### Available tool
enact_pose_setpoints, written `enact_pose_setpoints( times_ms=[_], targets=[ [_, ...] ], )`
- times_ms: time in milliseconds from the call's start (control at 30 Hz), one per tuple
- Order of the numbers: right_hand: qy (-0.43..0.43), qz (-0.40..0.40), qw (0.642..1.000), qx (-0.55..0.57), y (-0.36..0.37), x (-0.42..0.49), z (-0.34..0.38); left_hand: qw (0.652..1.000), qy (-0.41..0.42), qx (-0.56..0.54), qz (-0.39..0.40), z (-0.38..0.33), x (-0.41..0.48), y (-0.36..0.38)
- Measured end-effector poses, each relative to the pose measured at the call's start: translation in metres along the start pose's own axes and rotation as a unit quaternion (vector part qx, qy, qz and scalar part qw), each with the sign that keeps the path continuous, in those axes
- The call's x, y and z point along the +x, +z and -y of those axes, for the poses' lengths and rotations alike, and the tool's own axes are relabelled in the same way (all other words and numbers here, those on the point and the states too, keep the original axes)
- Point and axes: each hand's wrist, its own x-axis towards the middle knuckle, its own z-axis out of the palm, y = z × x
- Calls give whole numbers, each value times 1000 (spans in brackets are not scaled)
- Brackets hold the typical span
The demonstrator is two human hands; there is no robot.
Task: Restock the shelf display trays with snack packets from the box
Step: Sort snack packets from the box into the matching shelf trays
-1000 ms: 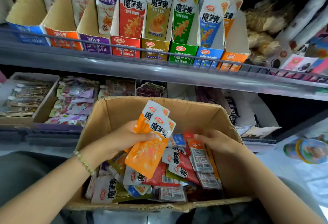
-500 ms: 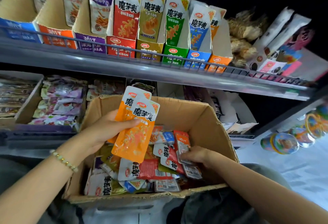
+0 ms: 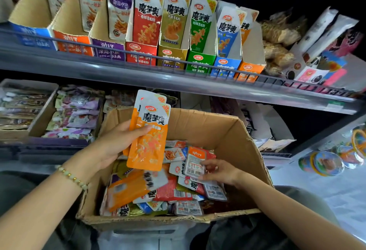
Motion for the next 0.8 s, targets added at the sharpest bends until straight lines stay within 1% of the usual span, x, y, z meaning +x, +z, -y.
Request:
enact_pose_setpoints(
  times_ms=[33, 67, 167, 233, 300, 367, 467, 533, 600, 667, 733, 800],
  targets=[
    [-5, -24, 1000, -18, 0, 3, -1, 1000, -3, -1, 4, 0, 0, 1],
    [-16, -41, 999, -9, 1, 6, -1, 1000, -2, -1, 9, 1, 1, 2],
    [-105, -87, 990, -20, 5, 13, 13, 1000, 7, -29, -8, -2, 1, 4],
    [-145, -61, 987, -20, 13, 16, 33, 996, 6, -79, -36, -9, 0, 1],
    [-128, 9, 992, -11, 31, 25, 51, 991, 18, -120, -48, -17, -1, -7],
    [-72, 52, 996, 2, 55, 40, 66, 988, 18, -144, -55, -21, -3, -16],
    [-21, 57, 993, 105, 90, 62, 83, 987, 50, -130, -87, -23, -9, -25],
    [-15, 45, 986, 157, 108, 71, 92, 987, 60, -115, -98, -23, -12, -26],
    [-22, 35, 978, 204, 119, 74, 97, 986, 77, -130, -71, -22, -15, -26],
    [-50, 23, 973, 223, 116, 69, 104, 983, 91, -152, -38, -20, -17, -26],
    [-96, -13, 975, 202, 98, 57, 110, 984, 98, -147, -23, -21, -18, -25],
    [-144, -43, 972, 182, 70, 38, 115, 986, 110, -120, -33, -20, -16, -23]
  ],
)
